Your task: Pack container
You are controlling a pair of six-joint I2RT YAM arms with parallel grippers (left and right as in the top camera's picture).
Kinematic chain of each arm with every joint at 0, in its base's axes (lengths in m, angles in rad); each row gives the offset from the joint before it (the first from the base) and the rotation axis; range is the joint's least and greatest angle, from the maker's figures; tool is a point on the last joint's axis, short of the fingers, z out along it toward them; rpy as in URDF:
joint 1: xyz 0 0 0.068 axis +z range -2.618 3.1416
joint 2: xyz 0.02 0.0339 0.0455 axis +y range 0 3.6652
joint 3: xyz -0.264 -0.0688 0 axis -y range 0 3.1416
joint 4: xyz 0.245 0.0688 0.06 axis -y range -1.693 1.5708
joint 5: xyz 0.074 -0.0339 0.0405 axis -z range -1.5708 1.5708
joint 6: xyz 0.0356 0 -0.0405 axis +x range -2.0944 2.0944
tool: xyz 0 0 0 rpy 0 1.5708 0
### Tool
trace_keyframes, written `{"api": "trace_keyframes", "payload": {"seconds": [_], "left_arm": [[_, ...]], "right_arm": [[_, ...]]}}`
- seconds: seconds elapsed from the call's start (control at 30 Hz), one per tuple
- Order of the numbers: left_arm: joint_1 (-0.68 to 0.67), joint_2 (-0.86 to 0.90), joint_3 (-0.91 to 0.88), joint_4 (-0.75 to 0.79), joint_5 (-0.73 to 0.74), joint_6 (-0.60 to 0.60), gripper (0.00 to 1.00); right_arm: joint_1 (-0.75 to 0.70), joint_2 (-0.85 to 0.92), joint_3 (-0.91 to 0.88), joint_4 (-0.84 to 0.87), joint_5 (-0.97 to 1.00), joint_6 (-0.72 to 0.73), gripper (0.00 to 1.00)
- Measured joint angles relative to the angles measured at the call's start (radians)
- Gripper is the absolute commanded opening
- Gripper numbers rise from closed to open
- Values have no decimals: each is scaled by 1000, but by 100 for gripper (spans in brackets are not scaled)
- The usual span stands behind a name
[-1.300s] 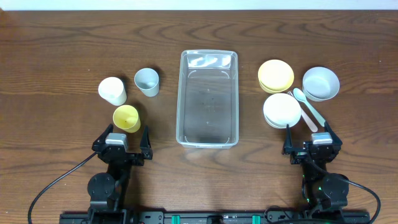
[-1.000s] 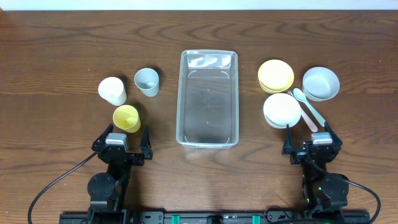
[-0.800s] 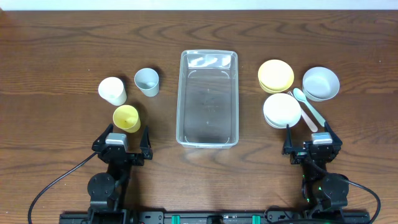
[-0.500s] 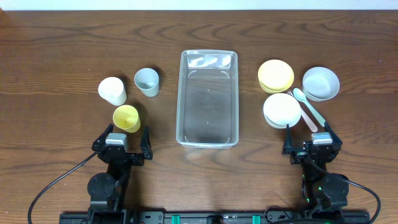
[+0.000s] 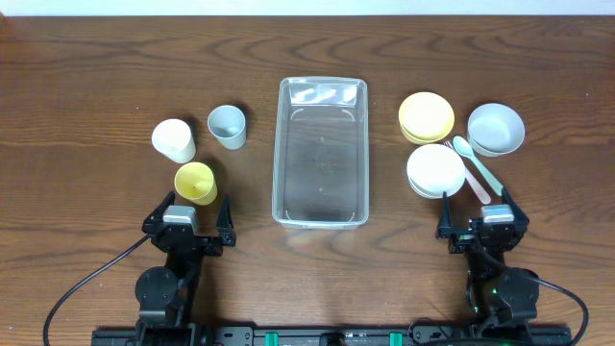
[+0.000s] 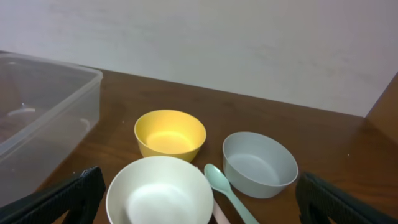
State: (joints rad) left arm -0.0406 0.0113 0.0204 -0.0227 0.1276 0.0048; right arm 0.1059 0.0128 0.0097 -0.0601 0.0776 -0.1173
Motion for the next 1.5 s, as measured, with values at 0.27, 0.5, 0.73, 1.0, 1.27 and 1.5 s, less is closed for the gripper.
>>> {"api": "trace_keyframes", "payload": {"seconds": [0.27,0.5,0.73,1.0,1.27,1.5], "left_arm": [[0,0,0,0,0,0,98],[0,0,0,0,0,0,98],[0,0,0,0,0,0,98],[0,0,0,0,0,0,98],[0,0,0,0,0,0,98],[1,2,1,-3,0,0,98]], "right_arm": [[0,0,-1,16,-32,3,99],[0,0,-1,15,-114,5,99],[0,0,-1,15,-130,5,99],[0,18,30,-2,-100,169,99],[-39,394,489,-234,-77,205,99],[-81,1023,1168,-772,-81,187,99]]}}
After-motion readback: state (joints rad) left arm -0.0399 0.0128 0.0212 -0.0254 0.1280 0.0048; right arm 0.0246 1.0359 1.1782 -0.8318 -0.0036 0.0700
